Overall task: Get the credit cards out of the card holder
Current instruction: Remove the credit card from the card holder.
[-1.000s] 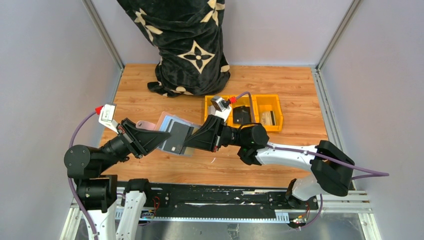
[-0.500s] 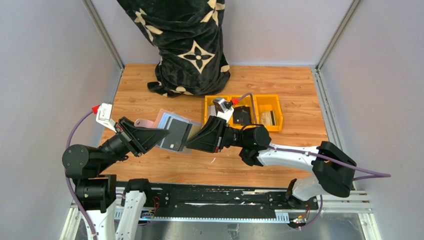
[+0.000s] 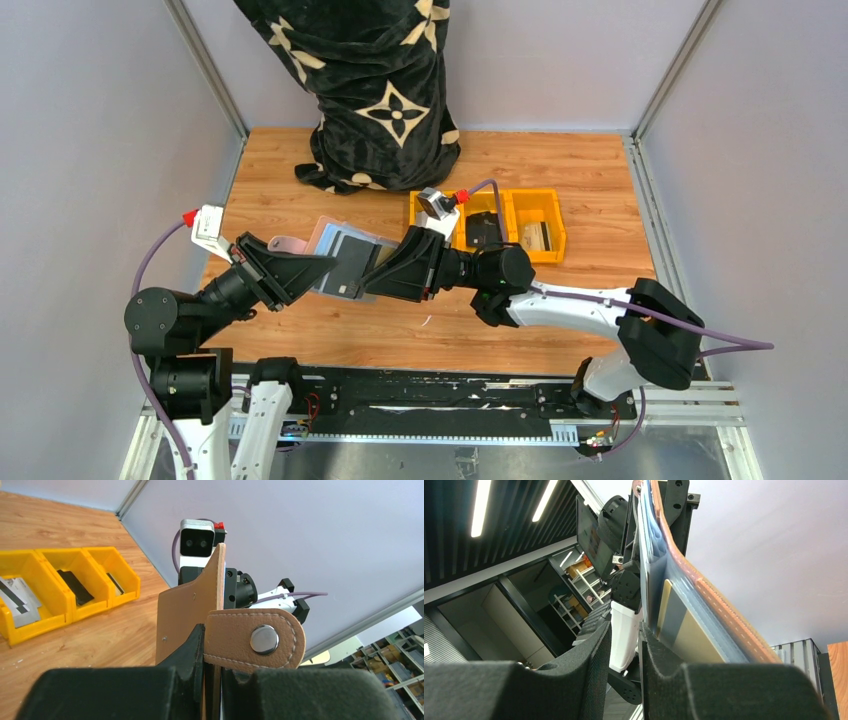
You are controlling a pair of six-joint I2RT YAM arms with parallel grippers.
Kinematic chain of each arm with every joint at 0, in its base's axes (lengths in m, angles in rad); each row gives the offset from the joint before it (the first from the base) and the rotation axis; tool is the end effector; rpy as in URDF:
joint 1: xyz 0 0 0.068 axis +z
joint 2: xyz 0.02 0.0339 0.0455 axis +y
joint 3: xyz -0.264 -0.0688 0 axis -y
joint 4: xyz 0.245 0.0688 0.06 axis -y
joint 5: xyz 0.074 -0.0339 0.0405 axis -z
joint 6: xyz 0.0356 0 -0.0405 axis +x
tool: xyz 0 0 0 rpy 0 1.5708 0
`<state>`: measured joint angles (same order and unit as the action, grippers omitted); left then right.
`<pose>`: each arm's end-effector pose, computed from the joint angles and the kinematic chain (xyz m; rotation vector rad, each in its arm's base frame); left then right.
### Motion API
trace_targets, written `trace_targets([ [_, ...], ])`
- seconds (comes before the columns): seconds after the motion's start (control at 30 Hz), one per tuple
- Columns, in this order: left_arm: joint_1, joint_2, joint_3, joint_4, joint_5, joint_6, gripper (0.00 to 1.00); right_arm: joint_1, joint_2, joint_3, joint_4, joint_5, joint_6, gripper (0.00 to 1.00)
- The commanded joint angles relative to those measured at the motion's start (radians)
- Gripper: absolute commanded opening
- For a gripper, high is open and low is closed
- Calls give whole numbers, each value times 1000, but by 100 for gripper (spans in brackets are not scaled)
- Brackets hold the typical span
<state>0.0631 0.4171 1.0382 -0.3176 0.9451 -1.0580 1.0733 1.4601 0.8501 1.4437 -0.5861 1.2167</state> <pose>0.0352 -0.0267 0.4402 0.0734 1.5501 -1.3996 0.1238 0.2692 0.3615 -0.6564 0.9771 2.3029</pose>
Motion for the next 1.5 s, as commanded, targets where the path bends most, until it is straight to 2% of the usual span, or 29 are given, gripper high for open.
trace_targets([
  [0.0,0,2,43,28,12,-20,2,1,6,4,16,-15,-2,30],
  [0.53,0,2,55,16,17,-20,1,-41,-11,7,-19,-32,-10,35],
  [0.9,0,-14,10,5,8,-2,1,-44,16,110,38,-64,51,34],
  [0.97,0,-14,6,11,7,-6,1,-44,19,108,36,-64,51,30],
  [1.03,0,-12,6,14,9,-15,2,-44,29,101,50,-57,57,21],
  [1.1,0,-11,11,14,11,-20,6,-44,53,99,87,-52,87,12],
  [1.23,0,-8,20,21,25,-24,11,-44,81,97,150,-41,126,0],
  [1.47,0,3,20,57,30,-55,10,-44,35,49,152,-49,103,0],
])
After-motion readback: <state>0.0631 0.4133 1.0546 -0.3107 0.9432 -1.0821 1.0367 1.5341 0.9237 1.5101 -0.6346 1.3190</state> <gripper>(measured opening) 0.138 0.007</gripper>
